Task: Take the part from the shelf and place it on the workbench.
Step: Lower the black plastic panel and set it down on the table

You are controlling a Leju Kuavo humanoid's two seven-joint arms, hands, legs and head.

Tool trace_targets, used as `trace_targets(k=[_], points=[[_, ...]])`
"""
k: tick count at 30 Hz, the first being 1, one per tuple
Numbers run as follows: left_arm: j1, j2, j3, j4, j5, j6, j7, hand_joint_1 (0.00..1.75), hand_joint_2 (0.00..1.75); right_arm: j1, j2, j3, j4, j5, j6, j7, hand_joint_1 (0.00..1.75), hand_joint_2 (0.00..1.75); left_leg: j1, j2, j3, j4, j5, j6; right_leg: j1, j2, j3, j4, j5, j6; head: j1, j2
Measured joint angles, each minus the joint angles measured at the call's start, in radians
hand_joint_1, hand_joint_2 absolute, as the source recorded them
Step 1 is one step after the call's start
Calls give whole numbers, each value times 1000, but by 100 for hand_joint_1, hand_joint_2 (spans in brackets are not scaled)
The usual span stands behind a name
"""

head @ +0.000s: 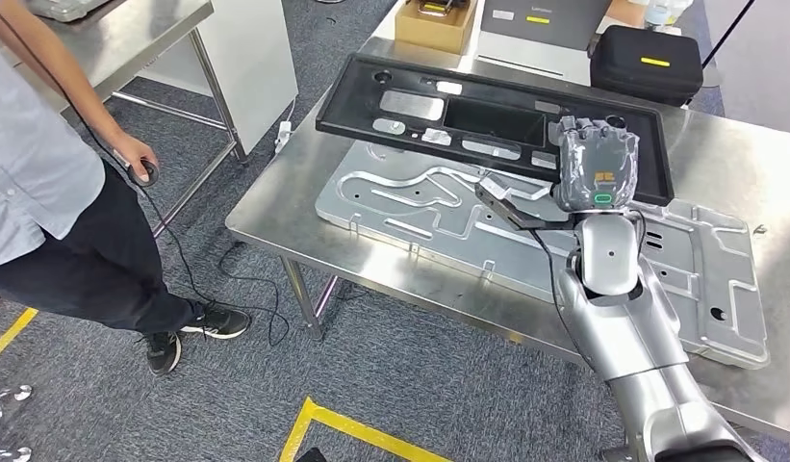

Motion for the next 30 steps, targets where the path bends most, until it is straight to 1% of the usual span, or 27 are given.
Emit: trace_targets(k=[1, 2, 3, 4, 5, 6, 7, 9, 11, 12, 13, 14, 16, 17, 18, 19, 20, 21, 22, 23, 24, 25, 26, 27, 28, 29, 30], points=[[-1, -1, 0, 0, -3, 0, 1, 0, 0, -12, 0, 2, 24, 0, 6, 6, 175, 175, 0, 0, 0, 0, 0, 1, 0, 0, -27, 55, -17, 2, 0, 0], [-1, -1, 0, 0, -5, 0, 3, 0, 0, -22, -1, 3, 46, 1, 10, 12, 175, 175, 0, -1, 1, 0, 0, 1, 0, 0, -40, 80, -15, 3, 0, 0], [-1, -1, 0, 0, -7, -1, 4, 0, 0, -32, -1, 5, 67, 1, 11, 16, 175, 175, 0, -2, 1, 1, -1, 1, 0, 0, -35, 66, 5, 2, 0, 0], [-2, -1, 0, 0, -10, -1, 4, 0, 0, -45, -2, 7, 88, 1, 11, 20, 175, 175, 0, -3, 2, 2, -1, 1, 0, 0, -11, 11, 40, -1, 0, 0], [-3, -2, 0, 0, -12, -2, 5, 0, 0, -60, -4, 10, 108, 1, 11, 24, 175, 175, -1, -3, 2, 2, -2, 0, 1, 0, 21, -60, 75, -5, 0, 0], [-5, -3, 0, 0, -13, -2, 5, 0, 0, -77, -6, 12, 128, 1, 10, 30, 175, 175, -2, -3, 1, 4, -2, -3, 4, 0, 51, -126, 99, -11, 0, 0], [-6, -4, 0, 0, -14, -3, 6, 0, 0, -92, -8, 13, 146, 1, 10, 36, 175, 175, -4, -3, -1, 4, -2, -7, 8, 0, 72, -173, 113, -16, 0, 0], [-8, -5, 0, 0, -15, -3, 8, 0, 0, -114, -16, 13, 177, 2, 10, 51, 175, 175, -6, -3, -4, 3, 0, -16, 14, 1, 83, -200, 113, -24, 0, 0], [-8, -6, 0, 0, -15, -4, 11, 0, 0, -126, -26, 13, 207, 2, 10, 64, 173, 175, -6, -3, -3, 2, -3, -27, 9, 1, 87, -207, 117, -35, 0, 0], [-9, -6, 0, 0, -15, -4, 11, 0, 0, -131, -31, 13, 223, 3, 9, 69, 173, 175, -7, -2, -8, 16, -14, -32, 6, 1, 91, -211, 120, -41, -1, 0], [-9, -6, 0, 0, -16, -3, 12, 0, 0, -135, -36, 12, 238, 3, 9, 75, 172, 175, -6, -1, -22, 50, -36, -37, 2, 0, 94, -215, 122, -46, -2, 0], [-9, -5, 0, 0, -16, -3, 14, 0, 0, -138, -40, 11, 252, 3, 9, 81, 172, 175, -4, 0, -45, 101, -65, -41, 1, -1, 96, -217, 122, -49, -3, 0], [-8, -5, 0, 0, -17, -3, 17, 0, 0, -140, -49, 4, 279, 4, 9, 94, 170, 175, -1, 1, -106, 231, -118, -47, 3, -1, 96, -215, 121, -53, -4, 0], [-8, -5, 0, 0, -17, -3, 18, 0, 0, -138, -52, 1, 293, 4, 8, 100, 170, 175, 0, 1, -125, 267, -122, -48, 3, -1, 96, -214, 120, -54, -4, 0], [-8, -5, 0, 0, -18, -3, 19, 0, 0, -136, -56, -1, 306, 4, 7, 104, 169, 175, 1, 1, -128, 269, -109, -48, 3, 0, 96, -212, 118, -54, -4, 0], [-8, -5, 0, 0, -19, -3, 19, 0, 0, -134, -59, -2, 317, 4, 5, 106, 169, 175, 1, 1, -110, 227, -78, -47, 3, 2, 97, -210, 115, -53, -4, 0], [-8, -5, 0, 0, -19, -2, 19, 0, 0, -131, -62, -3, 326, 4, 3, 107, 170, 175, 1, 1, -80, 160, -41, -43, 3, 3, 98, -207, 113, -51, -4, 0], [-9, -5, 0, 0, -19, -2, 19, 0, 0, -129, -65, -3, 333, 4, -1, 108, 170, 175, 0, 1, -48, 96, -16, -39, 4, 4, 98, -205, 110, -48, -4, 0], [-9, -6, 0, 0, -18, -1, 19, 0, 0, -127, -67, -4, 340, 4, -5, 108, 171, 175, -2, 0, -24, 46, -1, -35, 6, 6, 97, -203, 107, -44, -4, 0], [-9, -6, 0, 0, -17, 0, 18, 0, 0, -126, -70, -4, 347, 4, -5, 107, 169, 175, -3, 0, -11, 18, 2, -32, 8, 6, 95, -202, 106, -40, -4, 0], [-9, -6, 0, 0, -16, 0, 18, 0, 0, -125, -73, -4, 355, 4, -4, 107, 166, 175, -5, -1, -7, 10, -2, -29, 9, 6, 94, -203, 106, -35, -3, 0], [-9, -6, 0, 0, -16, 0, 17, 0, 0, -123, -76, -4, 362, 4, -4, 109, 161, 175, -5, -1, -6, 4, -1, -25, 8, 7, 94, -204, 106, -29, -3, 0], [-9, -6, 0, 0, -16, 1, 17, 0, 0, -118, -78, -3, 368, 4, -4, 113, 149, 175, -4, -1, -3, -1, 1, -20, 6, 6, 94, -203, 103, -23, -4, 0], [-10, -6, 0, 0, -15, 2, 17, 0, 0, -111, -80, -2, 373, 4, -11, 120, 123, 175, -2, -1, 1, -6, 3, -13, 4, 5, 90, -192, 94, -17, -3, 0], [-10, -7, 0, 0, -15, 2, 17, 0, 0, -101, -82, -2, 376, 4, -18, 128, 99, 175, 0, -1, 4, -12, 5, -7, 3, 5, 77, -163, 75, -11, -2, 0], [-10, -7, 0, 0, -14, 3, 17, 0, 0, -90, -84, -2, 379, 5, -23, 134, 62, 175, 2, -2, 7, -15, 6, -2, 1, 4, 52, -113, 48, -7, -2, 0], [-10, -7, 0, 0, -14, 4, 17, 0, 0, -78, -85, -2, 381, 6, -26, 139, 31, 175, 2, -2, 8, -16, 5, 1, 1, 5, 20, -49, 19, -2, -1, 0]])
